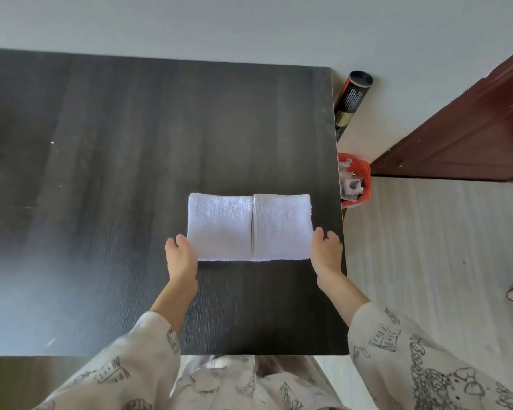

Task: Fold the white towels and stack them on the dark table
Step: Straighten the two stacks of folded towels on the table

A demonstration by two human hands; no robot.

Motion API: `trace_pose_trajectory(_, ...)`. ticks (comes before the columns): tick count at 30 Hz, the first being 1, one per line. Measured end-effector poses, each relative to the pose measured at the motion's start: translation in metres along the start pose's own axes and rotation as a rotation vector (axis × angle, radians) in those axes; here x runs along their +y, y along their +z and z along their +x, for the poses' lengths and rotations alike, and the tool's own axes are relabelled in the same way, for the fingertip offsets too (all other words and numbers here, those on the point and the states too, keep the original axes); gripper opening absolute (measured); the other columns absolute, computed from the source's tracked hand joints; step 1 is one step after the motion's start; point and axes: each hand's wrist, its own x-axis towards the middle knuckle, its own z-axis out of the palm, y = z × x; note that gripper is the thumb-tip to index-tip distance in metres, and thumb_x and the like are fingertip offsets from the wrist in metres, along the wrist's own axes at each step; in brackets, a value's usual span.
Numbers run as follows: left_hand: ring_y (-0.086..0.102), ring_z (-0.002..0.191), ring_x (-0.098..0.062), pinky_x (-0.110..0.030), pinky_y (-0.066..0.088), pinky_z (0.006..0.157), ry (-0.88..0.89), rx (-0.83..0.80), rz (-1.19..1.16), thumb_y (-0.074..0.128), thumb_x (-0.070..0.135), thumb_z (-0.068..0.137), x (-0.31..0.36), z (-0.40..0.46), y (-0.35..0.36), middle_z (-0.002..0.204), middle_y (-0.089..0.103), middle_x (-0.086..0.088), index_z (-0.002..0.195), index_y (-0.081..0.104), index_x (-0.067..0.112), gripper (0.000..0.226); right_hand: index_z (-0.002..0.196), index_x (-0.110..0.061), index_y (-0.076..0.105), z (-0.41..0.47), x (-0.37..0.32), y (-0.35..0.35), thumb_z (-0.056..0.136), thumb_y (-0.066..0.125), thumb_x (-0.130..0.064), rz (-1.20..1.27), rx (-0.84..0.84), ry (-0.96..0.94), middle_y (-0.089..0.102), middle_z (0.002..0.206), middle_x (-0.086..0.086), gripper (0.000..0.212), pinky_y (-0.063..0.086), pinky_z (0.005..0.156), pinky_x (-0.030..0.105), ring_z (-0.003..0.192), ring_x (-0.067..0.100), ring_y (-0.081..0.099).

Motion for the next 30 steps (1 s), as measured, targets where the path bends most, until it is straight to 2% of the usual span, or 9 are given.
trace_pose_trajectory(2,0.043,0.096,-0.025,-0.040,0.038,0.083,-0.163,-0.019,-0.214,0.026,0.020,0.092,-0.002,-0.010,-0.003,0.108,0.046,-0.009,0.130,0.039,0.002,0.044,0.140,-0.018,0.032,-0.017,0.001,-0.004,0.096,0.046,-0.036,0.316,-0.138,0.383,0.036,0.142,0.011,0.050,0.038,0.104,0.052,0.126,0.033,0.041)
trace_pose_trajectory(4,0.043,0.110,-0.025,-0.045,0.038,0.093,-0.265,-0.104,-0.356,0.026,0.019,0.091,-0.001,-0.020,-0.007,0.122,0.046,-0.008,0.131,0.040,0.007,0.044,0.141,-0.018,0.030,-0.030,-0.007,-0.007,0.095,0.049,-0.037,0.556,-0.309,0.595,0.034,0.143,0.014,0.053,0.031,0.105,0.059,0.130,0.037,0.037)
trace_pose_trajectory(6,0.033,0.132,-0.033,-0.054,0.028,0.108,-0.368,-0.174,-0.491,0.027,0.017,0.091,0.005,-0.027,-0.007,0.140,0.037,-0.015,0.134,0.038,0.008,0.045,0.140,-0.015,0.029,-0.034,-0.015,-0.003,0.093,0.051,-0.037,0.701,-0.359,0.690,0.033,0.144,0.018,0.056,0.027,0.105,0.062,0.132,0.039,0.035)
trace_pose_trajectory(7,0.029,0.135,-0.036,-0.056,0.024,0.109,-0.402,-0.192,-0.526,0.027,0.015,0.091,0.010,-0.028,-0.007,0.141,0.035,-0.018,0.133,0.039,0.007,0.045,0.138,-0.014,0.029,-0.035,-0.019,0.001,0.092,0.053,-0.036,0.737,-0.362,0.715,0.034,0.142,0.019,0.056,0.027,0.104,0.063,0.131,0.040,0.035)
trace_pose_trajectory(12,0.046,0.120,-0.041,-0.060,0.033,0.102,-0.503,-0.240,-0.572,0.029,0.012,0.092,0.027,-0.020,-0.006,0.128,0.052,-0.019,0.126,0.048,0.004,0.040,0.123,-0.016,0.038,-0.033,-0.029,0.014,0.091,0.055,-0.032,0.804,-0.357,0.716,0.050,0.111,0.019,0.040,0.031,0.104,0.062,0.113,0.037,0.049)
trace_pose_trajectory(15,0.045,0.121,-0.042,-0.060,0.034,0.102,-0.540,-0.259,-0.598,0.025,0.015,0.092,0.034,-0.009,-0.001,0.128,0.052,-0.018,0.127,0.048,0.006,0.042,0.115,-0.016,0.040,-0.031,-0.042,0.016,0.091,0.056,-0.026,0.789,-0.342,0.702,0.050,0.100,0.018,0.031,0.033,0.105,0.059,0.112,0.036,0.050)
trace_pose_trajectory(22,0.045,0.120,-0.039,-0.055,0.034,0.105,-0.467,-0.270,-0.574,0.029,0.012,0.092,0.092,0.017,0.020,0.122,0.054,-0.016,0.123,0.048,0.001,0.037,0.112,-0.016,0.041,-0.011,-0.105,0.027,0.091,0.056,-0.017,0.811,-0.321,0.683,0.049,0.112,0.016,0.026,0.039,0.103,0.055,0.115,0.035,0.049)
trace_pose_trajectory(27,0.049,0.117,-0.037,-0.053,0.036,0.105,-0.435,-0.272,-0.591,0.032,0.012,0.093,0.151,0.048,0.046,0.120,0.056,-0.014,0.114,0.050,0.002,0.029,0.109,-0.016,0.043,0.018,-0.167,0.043,0.090,0.053,-0.011,0.796,-0.324,0.640,0.049,0.104,0.016,0.022,0.042,0.100,0.054,0.111,0.035,0.048)
trace_pose_trajectory(30,0.048,0.117,-0.036,-0.053,0.036,0.104,-0.423,-0.262,-0.604,0.033,0.012,0.093,0.191,0.067,0.060,0.119,0.055,-0.014,0.116,0.049,0.004,0.029,0.108,-0.016,0.043,0.038,-0.206,0.056,0.089,0.051,-0.009,0.801,-0.336,0.610,0.047,0.111,0.015,0.022,0.043,0.099,0.054,0.116,0.036,0.046)
